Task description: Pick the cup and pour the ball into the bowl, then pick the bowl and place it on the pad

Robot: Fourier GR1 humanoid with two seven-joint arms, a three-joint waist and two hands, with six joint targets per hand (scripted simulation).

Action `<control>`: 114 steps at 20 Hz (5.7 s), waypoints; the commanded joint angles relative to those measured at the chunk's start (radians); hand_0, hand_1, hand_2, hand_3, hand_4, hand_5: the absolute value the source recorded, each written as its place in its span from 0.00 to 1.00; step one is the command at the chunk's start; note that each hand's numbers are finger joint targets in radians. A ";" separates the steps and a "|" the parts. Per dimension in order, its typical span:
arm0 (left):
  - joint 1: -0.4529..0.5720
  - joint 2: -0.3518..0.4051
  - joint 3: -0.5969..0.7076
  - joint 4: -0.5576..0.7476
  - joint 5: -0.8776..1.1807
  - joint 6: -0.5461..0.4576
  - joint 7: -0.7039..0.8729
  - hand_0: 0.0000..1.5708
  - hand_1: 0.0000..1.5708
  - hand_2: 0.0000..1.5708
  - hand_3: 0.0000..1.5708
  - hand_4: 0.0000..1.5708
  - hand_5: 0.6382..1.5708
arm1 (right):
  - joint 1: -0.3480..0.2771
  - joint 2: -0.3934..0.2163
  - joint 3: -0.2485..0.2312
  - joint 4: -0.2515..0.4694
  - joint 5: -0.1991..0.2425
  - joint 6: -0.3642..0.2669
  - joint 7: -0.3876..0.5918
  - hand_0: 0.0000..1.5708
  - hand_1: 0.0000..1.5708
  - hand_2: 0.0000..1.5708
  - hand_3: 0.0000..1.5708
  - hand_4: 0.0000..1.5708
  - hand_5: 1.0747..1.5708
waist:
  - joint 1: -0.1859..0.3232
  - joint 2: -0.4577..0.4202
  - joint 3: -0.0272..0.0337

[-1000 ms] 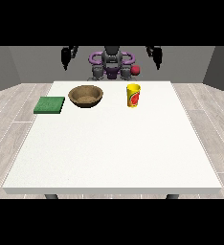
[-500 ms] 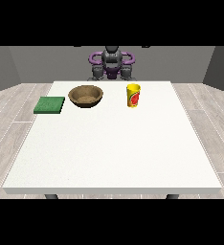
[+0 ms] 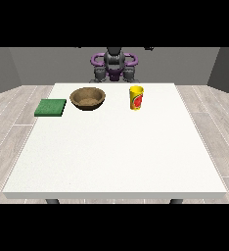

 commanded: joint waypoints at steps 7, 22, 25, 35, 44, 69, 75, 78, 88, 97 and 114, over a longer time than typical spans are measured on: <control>-0.072 0.013 0.043 0.206 -0.058 -0.021 -0.414 0.00 0.00 0.00 0.00 0.36 0.93 | -0.056 0.069 0.024 0.095 0.046 0.013 -0.301 0.00 0.00 0.00 0.00 0.43 0.94 | -0.006 0.347 -0.0002; -0.243 0.102 0.248 0.768 0.047 -0.178 -0.733 0.00 0.00 0.00 0.00 0.07 0.86 | -0.080 -0.058 -0.154 0.266 -0.090 0.175 -0.411 0.00 0.00 0.00 0.00 0.42 0.98 | -0.043 0.346 -0.0003; -0.272 0.054 0.214 0.838 0.018 -0.158 -0.789 0.00 0.00 0.00 0.00 0.11 0.84 | -0.159 -0.081 -0.183 0.334 -0.102 0.172 -0.410 0.00 0.00 0.00 0.00 0.42 0.98 | -0.022 0.376 -0.0004; -0.366 0.039 0.297 1.139 -0.001 -0.051 -0.982 0.44 0.44 0.41 0.00 0.64 0.98 | -0.171 -0.144 -0.218 0.310 -0.160 0.240 -0.384 0.00 0.00 0.00 0.00 0.43 1.00 | -0.103 0.410 -0.0008; -0.413 0.109 0.324 1.236 -0.069 0.088 -1.031 0.82 0.82 1.00 1.00 0.89 0.87 | -0.176 -0.273 -0.335 0.327 -0.333 0.385 -0.336 0.00 0.00 0.00 0.10 0.40 0.99 | -0.173 0.421 -0.0003; -0.783 -0.003 -0.420 1.358 -1.004 0.277 0.085 0.85 0.85 1.00 1.00 0.94 0.96 | -0.183 -0.286 -0.317 0.752 -0.223 0.426 -0.390 0.00 0.00 0.00 0.08 0.45 0.98 | -0.078 0.090 0.0011; -0.956 -0.003 -0.507 1.435 -1.195 0.152 0.232 0.95 0.95 1.00 1.00 0.76 0.99 | -0.229 -0.285 -0.322 0.760 -0.226 0.412 -0.399 0.00 0.00 0.00 0.16 0.44 0.97 | -0.085 0.123 0.0014; -0.969 -0.003 -0.562 1.438 -1.245 0.058 0.242 0.89 0.89 1.00 1.00 0.66 1.00 | -0.227 -0.252 -0.297 0.760 -0.221 0.397 -0.381 0.00 0.00 0.00 0.17 0.44 0.97 | -0.096 0.102 0.0008; -0.904 -0.003 -0.702 1.158 -1.271 -0.255 0.313 0.00 0.00 0.73 1.00 0.71 1.00 | -0.268 -0.316 -0.330 0.861 -0.238 0.459 -0.412 0.00 0.00 0.00 0.17 0.44 0.95 | -0.095 0.113 0.0005; -0.780 0.137 -0.318 1.028 -0.975 0.081 0.116 0.66 0.66 0.96 0.73 0.84 0.99 | -0.158 -0.271 -0.327 0.787 -0.208 0.363 -0.385 0.00 0.00 0.00 0.11 0.47 0.96 | 0.024 0.041 -0.0065; -0.738 0.323 0.427 0.762 0.037 -0.346 -0.220 0.00 0.00 0.00 0.00 0.67 0.99 | -0.092 -0.059 -0.277 0.825 -0.120 0.198 -0.553 0.00 0.00 0.00 0.00 0.46 0.99 | 0.217 0.187 -0.0010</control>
